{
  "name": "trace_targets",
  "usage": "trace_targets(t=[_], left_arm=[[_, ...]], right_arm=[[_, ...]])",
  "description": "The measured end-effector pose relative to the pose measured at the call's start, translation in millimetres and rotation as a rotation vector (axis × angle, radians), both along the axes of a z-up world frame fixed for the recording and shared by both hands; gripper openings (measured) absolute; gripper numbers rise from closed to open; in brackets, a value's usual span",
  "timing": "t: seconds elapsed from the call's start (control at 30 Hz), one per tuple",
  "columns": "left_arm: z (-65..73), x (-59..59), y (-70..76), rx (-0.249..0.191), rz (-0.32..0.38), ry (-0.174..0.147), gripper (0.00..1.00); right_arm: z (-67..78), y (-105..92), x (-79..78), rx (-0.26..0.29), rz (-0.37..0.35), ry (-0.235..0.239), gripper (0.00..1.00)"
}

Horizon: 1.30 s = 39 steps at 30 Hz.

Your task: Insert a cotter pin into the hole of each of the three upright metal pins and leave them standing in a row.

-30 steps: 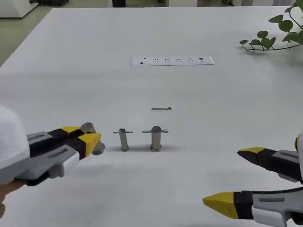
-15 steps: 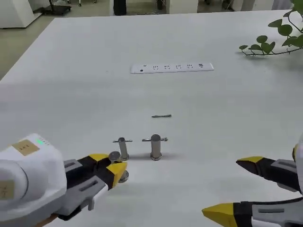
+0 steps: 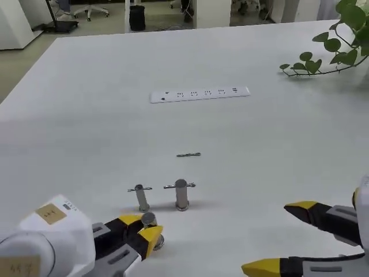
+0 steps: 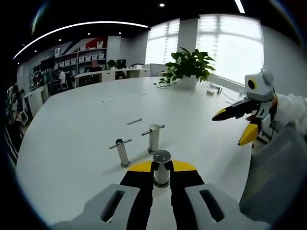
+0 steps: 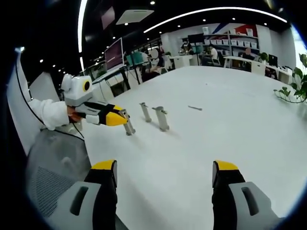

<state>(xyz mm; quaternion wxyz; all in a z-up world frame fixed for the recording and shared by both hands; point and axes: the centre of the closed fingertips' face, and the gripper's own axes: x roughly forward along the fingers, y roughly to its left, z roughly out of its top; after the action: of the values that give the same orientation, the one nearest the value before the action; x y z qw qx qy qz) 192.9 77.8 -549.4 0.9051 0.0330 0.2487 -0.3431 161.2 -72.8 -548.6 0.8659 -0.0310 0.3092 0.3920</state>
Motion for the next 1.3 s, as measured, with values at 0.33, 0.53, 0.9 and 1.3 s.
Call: trace_targets(t=[0.33,0.53,0.9,1.3], left_arm=[[-10.5,-2.9,-6.6,-0.003,-0.004,0.024,0.09],[-13.3,-4.5,-9.5,0.009,-0.016,0.02,0.09],[-20.4,-6.7,-13.4,0.035,-0.04,0.021,0.09],[-20.5,-4.1,-12.8,0.03,-0.04,0.01,0.09]], right_arm=[[-1.9,-1.7,1.1,0.006,-0.013,0.004,0.78],[-2.5,-1.3,2.0,0.0,-0.008,0.005,0.78],[-4.5,2.0,-1.1,0.004,-0.004,0.016,0.78],[-6.9,1.5,-6.5,0.004,-0.002,0.031,0.78]])
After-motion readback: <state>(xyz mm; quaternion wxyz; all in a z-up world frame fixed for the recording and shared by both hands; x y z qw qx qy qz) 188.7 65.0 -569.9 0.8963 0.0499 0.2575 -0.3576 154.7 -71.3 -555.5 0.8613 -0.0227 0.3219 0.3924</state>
